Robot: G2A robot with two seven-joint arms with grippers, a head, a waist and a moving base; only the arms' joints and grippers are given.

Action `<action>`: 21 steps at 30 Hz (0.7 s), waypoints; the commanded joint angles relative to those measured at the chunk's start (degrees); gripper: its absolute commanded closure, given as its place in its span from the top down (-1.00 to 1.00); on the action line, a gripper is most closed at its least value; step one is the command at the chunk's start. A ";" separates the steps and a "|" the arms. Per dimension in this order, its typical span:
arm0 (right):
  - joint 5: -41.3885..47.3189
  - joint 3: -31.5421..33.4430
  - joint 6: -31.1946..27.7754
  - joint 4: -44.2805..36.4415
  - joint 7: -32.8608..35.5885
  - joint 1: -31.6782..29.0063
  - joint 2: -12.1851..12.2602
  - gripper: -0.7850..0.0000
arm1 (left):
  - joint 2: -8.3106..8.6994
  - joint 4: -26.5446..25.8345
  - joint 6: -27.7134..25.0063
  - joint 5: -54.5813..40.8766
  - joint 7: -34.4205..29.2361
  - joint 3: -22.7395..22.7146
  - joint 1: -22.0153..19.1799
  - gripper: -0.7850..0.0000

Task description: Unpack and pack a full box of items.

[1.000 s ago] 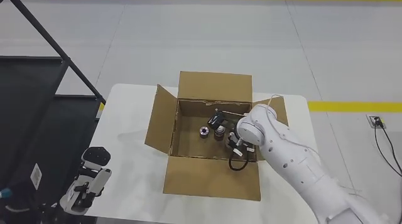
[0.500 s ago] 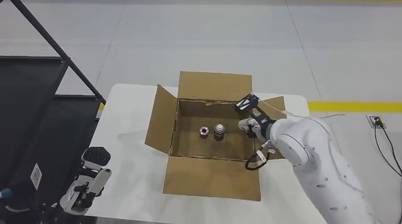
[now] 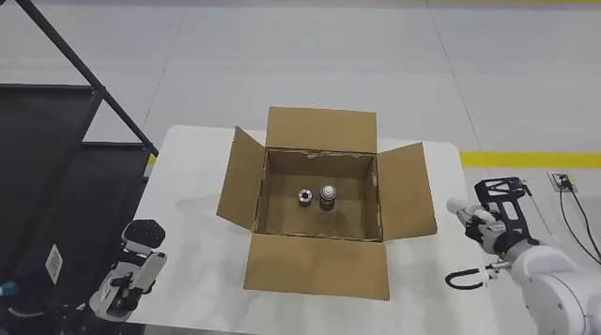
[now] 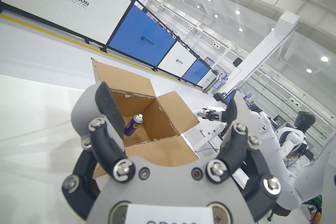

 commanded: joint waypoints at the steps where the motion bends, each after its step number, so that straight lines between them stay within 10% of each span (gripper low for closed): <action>1: 0.50 -0.74 -2.91 5.75 1.14 2.84 0.27 -1.00 | 0.00 0.00 0.00 0.00 0.00 0.00 0.00 1.00; 21: -2.86 -13.84 -10.22 41.69 7.78 27.75 0.75 -1.00 | 0.00 0.00 0.00 0.00 0.00 0.00 0.00 1.00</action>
